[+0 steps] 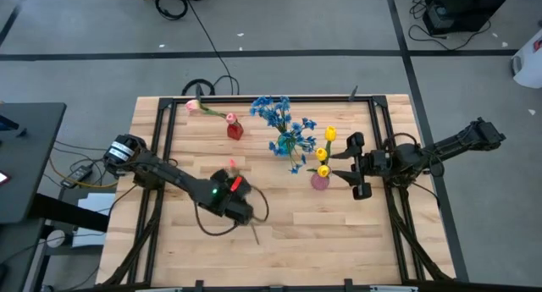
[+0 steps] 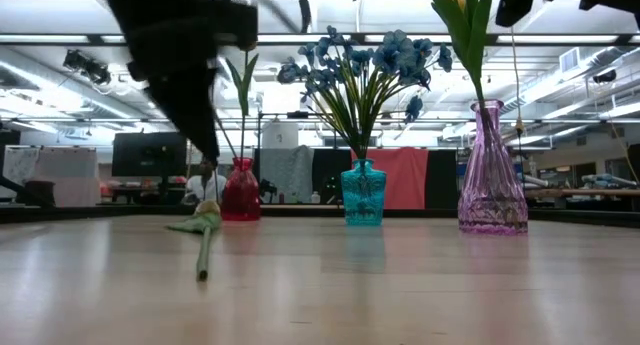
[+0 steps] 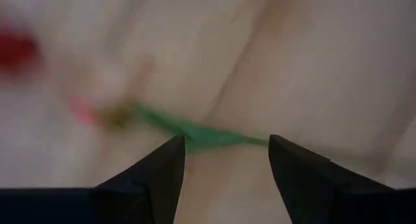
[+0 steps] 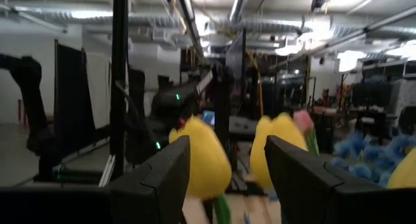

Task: Sort flowers into vase by color
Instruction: Put the pink tulip into the red flower vase

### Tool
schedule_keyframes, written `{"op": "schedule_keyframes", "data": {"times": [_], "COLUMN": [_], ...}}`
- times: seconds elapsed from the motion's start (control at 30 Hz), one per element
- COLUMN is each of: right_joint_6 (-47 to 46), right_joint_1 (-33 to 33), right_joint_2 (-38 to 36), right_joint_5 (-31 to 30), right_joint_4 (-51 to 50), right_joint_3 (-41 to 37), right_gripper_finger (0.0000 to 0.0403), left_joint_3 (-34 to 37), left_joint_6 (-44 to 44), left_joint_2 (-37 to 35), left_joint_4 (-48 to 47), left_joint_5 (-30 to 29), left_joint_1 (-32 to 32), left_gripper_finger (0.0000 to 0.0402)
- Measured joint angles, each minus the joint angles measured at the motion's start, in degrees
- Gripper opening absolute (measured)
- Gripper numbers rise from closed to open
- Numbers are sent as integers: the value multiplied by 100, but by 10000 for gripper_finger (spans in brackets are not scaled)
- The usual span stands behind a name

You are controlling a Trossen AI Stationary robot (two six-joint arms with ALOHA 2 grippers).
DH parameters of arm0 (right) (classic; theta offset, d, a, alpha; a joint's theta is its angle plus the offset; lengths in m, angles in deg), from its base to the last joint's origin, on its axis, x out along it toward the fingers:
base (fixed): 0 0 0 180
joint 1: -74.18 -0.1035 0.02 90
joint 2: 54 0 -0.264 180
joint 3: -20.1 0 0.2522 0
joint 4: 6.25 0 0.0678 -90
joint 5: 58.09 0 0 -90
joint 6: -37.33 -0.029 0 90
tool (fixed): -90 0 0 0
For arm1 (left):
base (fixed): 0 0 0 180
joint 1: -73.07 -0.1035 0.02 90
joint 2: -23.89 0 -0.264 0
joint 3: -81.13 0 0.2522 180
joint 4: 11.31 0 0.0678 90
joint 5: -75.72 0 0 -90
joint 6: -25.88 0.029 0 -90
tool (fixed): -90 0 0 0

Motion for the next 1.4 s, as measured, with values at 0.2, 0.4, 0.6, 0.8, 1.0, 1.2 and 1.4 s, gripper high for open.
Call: {"op": "schedule_keyframes", "data": {"times": [0.2, 0.4, 0.6, 0.8, 1.0, 1.2, 1.4], "right_joint_6": [389, 881, 1110, 1114, 996, 997, 1002], "right_joint_1": [-1, 8, 136, 381, 528, 534, 532], "right_joint_2": [2, 0, 0, 0, 33, 159, 195], "right_joint_5": [-52, -64, -68, -55, -52, -32, -7], "right_joint_4": [388, 450, 506, 544, 546, 615, 674], "right_joint_3": [0, 0, 0, 0, 0, -4, -4], "right_gripper_finger": [211, 211, 211, 211, 211, 211, 211], "left_joint_3": [2, 2, 2, 2, 79, 116, 107], "left_joint_6": [-3495, -4330, -4618, -4441, -4064, -3849, -3687], "left_joint_2": [89, 384, 691, 782, 887, 951, 951], "left_joint_4": [371, 739, 788, 718, 267, 371, 247], "left_joint_5": [1059, 1635, 1895, 1868, 1762, 2018, 2293], "left_joint_1": [-192, -368, -483, -699, -889, -1017, -1056], "left_gripper_finger": [214, 202, 182, 168, 168, 167, 161]}}
